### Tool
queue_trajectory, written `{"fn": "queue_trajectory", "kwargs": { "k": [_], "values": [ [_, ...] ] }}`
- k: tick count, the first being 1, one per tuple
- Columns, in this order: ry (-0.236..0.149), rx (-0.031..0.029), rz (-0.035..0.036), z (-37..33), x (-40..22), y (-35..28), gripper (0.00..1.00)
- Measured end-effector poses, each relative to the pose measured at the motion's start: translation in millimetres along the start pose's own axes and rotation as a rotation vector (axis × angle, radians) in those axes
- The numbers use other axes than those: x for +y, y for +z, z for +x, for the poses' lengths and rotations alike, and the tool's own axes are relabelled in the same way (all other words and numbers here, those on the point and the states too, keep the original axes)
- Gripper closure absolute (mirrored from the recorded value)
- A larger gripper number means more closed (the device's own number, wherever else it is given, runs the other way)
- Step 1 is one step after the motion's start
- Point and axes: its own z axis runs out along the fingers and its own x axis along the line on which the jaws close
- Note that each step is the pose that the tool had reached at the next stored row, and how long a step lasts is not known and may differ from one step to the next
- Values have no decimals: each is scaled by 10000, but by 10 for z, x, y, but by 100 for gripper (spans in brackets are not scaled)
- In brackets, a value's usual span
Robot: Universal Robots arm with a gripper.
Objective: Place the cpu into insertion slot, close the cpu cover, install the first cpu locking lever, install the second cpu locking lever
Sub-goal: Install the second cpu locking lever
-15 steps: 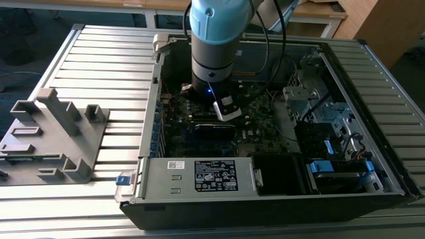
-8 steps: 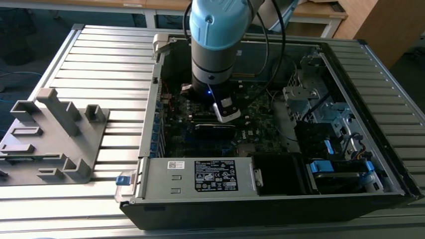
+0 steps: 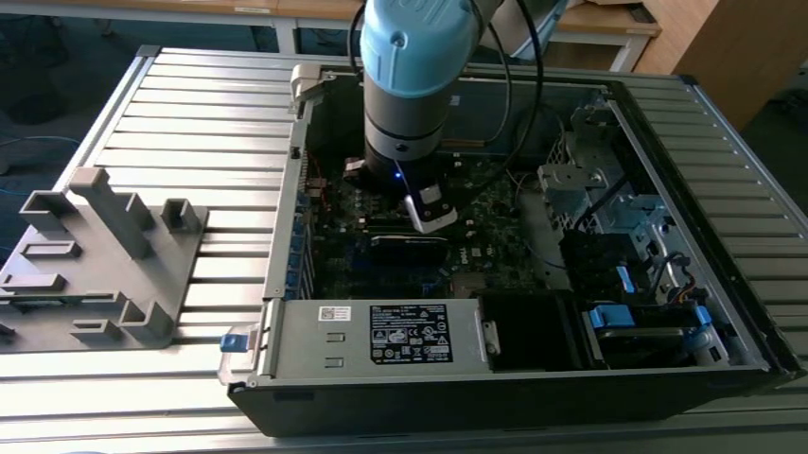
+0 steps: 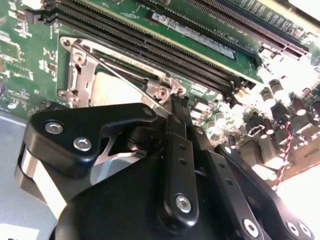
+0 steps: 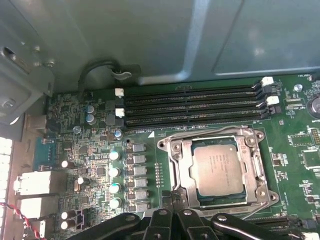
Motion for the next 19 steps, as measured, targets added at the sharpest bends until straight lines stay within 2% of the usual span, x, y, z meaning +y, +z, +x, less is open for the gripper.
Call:
{"fn": "queue_trajectory", "kwargs": {
  "k": [10,19],
  "values": [
    [10,1,6,6,81,-259,89],
    [25,-5,16,5,127,-404,89]
  ]
}}
